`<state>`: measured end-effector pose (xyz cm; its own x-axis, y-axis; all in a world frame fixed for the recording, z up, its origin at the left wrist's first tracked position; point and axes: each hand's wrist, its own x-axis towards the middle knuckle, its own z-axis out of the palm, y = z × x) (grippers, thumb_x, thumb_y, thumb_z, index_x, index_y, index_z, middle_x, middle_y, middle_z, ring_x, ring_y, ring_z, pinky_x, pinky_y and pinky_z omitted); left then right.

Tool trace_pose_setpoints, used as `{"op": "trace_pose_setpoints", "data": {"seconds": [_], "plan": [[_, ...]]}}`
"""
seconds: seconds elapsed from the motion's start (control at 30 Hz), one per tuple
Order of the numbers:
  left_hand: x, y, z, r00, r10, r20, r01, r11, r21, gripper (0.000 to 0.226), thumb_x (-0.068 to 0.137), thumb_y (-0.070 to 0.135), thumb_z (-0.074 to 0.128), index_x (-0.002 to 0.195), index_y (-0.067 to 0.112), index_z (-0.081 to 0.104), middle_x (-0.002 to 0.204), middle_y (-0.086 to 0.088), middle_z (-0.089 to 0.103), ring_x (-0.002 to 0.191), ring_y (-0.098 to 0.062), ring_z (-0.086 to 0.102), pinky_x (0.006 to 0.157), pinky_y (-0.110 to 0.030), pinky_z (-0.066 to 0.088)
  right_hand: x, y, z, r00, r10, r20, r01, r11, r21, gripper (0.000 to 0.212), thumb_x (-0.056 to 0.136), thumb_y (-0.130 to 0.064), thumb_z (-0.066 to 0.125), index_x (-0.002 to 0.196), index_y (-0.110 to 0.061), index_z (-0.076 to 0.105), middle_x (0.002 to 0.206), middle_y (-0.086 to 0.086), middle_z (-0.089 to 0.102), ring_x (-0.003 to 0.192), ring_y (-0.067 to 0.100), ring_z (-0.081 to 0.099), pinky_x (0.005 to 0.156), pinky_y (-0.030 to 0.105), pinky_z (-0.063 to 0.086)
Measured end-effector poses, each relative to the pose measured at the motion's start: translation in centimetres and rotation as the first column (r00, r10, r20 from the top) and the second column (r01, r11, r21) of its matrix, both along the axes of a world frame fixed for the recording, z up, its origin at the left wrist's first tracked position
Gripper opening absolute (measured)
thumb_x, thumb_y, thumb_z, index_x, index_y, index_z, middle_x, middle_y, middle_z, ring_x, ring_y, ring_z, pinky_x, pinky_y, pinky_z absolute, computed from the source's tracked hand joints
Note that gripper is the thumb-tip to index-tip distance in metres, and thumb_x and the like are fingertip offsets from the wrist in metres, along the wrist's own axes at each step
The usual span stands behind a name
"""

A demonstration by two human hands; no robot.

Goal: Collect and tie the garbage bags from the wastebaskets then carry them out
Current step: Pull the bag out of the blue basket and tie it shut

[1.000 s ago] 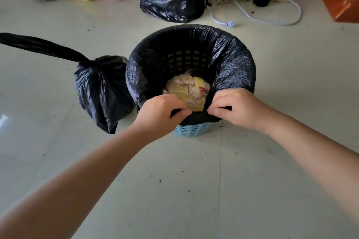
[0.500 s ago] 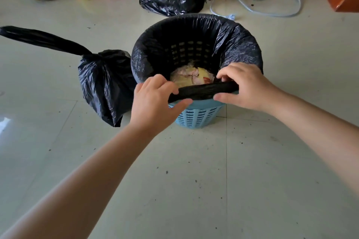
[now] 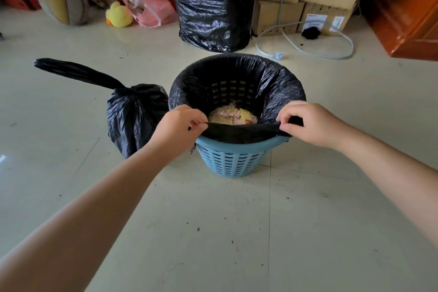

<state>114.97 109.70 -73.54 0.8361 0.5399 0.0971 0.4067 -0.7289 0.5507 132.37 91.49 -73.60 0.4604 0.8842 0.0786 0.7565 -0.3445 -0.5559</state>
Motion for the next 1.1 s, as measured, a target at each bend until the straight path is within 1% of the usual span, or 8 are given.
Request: {"op": "trace_pose_setpoints", "data": {"seconds": [0.1,0.2,0.4,0.53,0.63,0.83,0.97,1.1], "plan": [[0.7,-0.5,0.3,0.995,0.102,0.013,-0.102,0.995,-0.004,0.019,0.093,0.012,0.047,0.105,0.007,0.061,0.090,0.000,0.059,0.090,-0.025,0.059,0.085,-0.034,0.048,-0.7,0.7,0.4,0.996,-0.079,-0.033,0.078,0.997,-0.020,0.016,0.076,-0.019,0.071,0.087,-0.017,0.059,0.089,-0.003,0.057,0.088,0.016,0.053,0.086,0.030,0.042],[1.2,-0.8,0.4,0.993,0.120,0.007,-0.120,0.993,-0.009,0.019,0.094,0.013,0.042,0.105,0.007,0.057,0.090,-0.004,0.059,0.077,-0.023,0.050,0.074,-0.033,0.044,-1.1,1.5,-0.2,0.986,-0.021,0.166,0.047,0.988,-0.150,0.024,0.076,-0.031,0.069,0.091,-0.012,0.066,0.085,-0.006,0.051,0.087,0.015,0.048,0.083,0.032,0.040],[0.6,-0.8,0.6,0.963,-0.095,-0.253,0.147,0.969,0.196,0.024,0.094,0.023,0.046,0.115,0.011,0.052,0.100,-0.003,0.056,0.098,-0.019,0.050,0.075,-0.026,0.035,0.4,1.8,0.2,0.898,-0.208,0.388,0.209,0.977,0.039,0.005,0.072,-0.001,0.058,0.073,-0.003,0.062,0.072,0.008,0.054,0.075,0.028,0.052,0.066,0.028,0.034],[-0.3,0.5,0.8,0.933,0.077,-0.351,0.118,0.857,0.501,0.023,0.092,0.013,0.042,0.112,0.014,0.054,0.110,-0.002,0.056,0.110,-0.021,0.051,0.079,-0.030,0.044,0.9,0.6,0.0,0.822,-0.196,0.534,0.242,0.970,-0.016,0.017,0.065,-0.002,0.065,0.080,0.006,0.065,0.083,0.023,0.063,0.080,0.040,0.060,0.068,0.041,0.048],[-0.6,0.5,0.6,0.911,0.196,-0.362,0.009,0.869,0.494,0.023,0.091,0.012,0.042,0.112,0.012,0.051,0.111,-0.004,0.055,0.107,-0.023,0.052,0.068,-0.028,0.039,1.0,-0.1,-0.3,0.789,-0.285,0.545,0.405,0.907,-0.113,0.025,0.077,-0.011,0.061,0.097,0.004,0.061,0.104,0.018,0.058,0.098,0.036,0.054,0.075,0.038,0.045],[-1.4,2.5,0.2,0.882,0.410,-0.233,-0.325,0.887,0.329,0.021,0.089,0.006,0.038,0.106,0.004,0.051,0.106,-0.015,0.057,0.097,-0.033,0.054,0.065,-0.034,0.037,2.4,-1.6,-0.4,0.790,-0.521,0.323,0.566,0.822,-0.058,0.018,0.081,-0.001,0.052,0.094,0.007,0.062,0.104,0.027,0.058,0.096,0.042,0.055,0.072,0.041,0.044],[-1.1,3.8,0.7,0.872,0.483,-0.074,-0.487,0.871,-0.062,0.024,0.095,0.007,0.035,0.111,0.003,0.053,0.097,-0.017,0.065,0.078,-0.029,0.057,0.058,-0.029,0.040,3.7,-1.2,-0.1,0.771,-0.621,0.145,0.635,0.766,-0.097,0.022,0.088,-0.009,0.048,0.095,0.007,0.061,0.091,0.027,0.059,0.084,0.041,0.056,0.061,0.035,0.037],[0.3,4.1,2.0,0.911,0.404,0.076,-0.395,0.912,-0.115,0.023,0.095,0.005,0.033,0.101,-0.002,0.055,0.100,-0.015,0.057,0.084,-0.021,0.043,0.061,-0.028,0.029,4.4,-0.2,1.5,0.492,-0.684,-0.539,0.693,0.682,-0.234,0.033,0.097,-0.019,0.030,0.125,-0.006,0.039,0.088,0.022,0.053,0.065,0.034,0.057,0.051,0.035,0.043]]}}
